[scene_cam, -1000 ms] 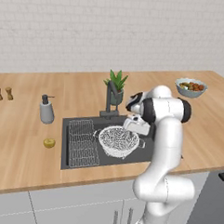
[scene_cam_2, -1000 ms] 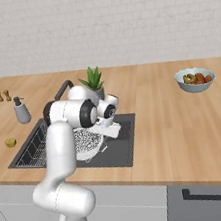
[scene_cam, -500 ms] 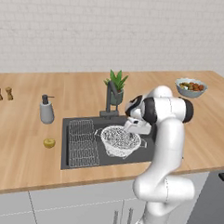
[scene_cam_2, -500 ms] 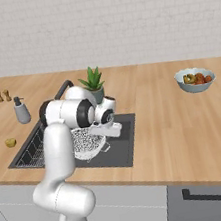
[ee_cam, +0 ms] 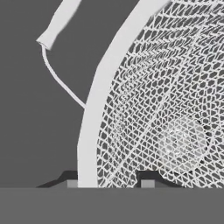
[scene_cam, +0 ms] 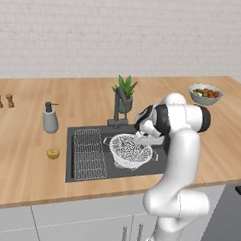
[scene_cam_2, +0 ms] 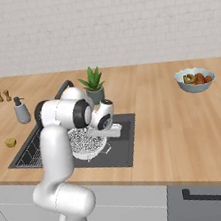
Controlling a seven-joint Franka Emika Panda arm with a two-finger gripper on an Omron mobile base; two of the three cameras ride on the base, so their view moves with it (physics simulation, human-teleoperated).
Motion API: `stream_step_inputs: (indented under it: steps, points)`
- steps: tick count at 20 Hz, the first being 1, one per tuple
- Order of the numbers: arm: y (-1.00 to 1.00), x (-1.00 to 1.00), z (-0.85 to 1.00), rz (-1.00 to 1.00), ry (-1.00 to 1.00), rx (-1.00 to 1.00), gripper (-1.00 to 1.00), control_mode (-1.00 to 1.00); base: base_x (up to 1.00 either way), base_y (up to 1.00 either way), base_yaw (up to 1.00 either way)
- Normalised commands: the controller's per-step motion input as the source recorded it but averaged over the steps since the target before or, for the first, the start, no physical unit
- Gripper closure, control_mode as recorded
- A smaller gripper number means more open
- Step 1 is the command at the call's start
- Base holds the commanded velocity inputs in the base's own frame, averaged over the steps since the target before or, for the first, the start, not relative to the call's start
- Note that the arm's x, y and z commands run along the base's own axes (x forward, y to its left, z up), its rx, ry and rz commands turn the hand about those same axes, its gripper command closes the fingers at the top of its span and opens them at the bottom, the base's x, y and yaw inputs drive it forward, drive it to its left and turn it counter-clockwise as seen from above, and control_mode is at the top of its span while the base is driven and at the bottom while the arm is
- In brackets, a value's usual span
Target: Put the colander in the sink, put the kiwi in the colander, and turn on the sink faucet and pour water over the colander.
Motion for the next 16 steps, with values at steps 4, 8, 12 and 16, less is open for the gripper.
stream_step_inputs:
  steps: [4, 8, 12, 16]
  points:
    - [0.00, -0.30, 0.00, 0.17, -0.19, 0.00, 1.00, -1.00, 0.00, 0.00, 0.00]
    - [-0.02, -0.35, 0.01, 0.19, -0.04, 0.08, 1.00, -1.00, 0.00, 0.00, 0.00]
    - [-0.23, -0.03, 0.03, 0.14, 0.04, 0.10, 1.00, -1.00, 0.00, 0.00, 0.00]
    - [-0.48, -0.08, 0.00, 0.16, 0.06, 0.05, 1.00, -1.00, 0.00, 0.00, 0.00]
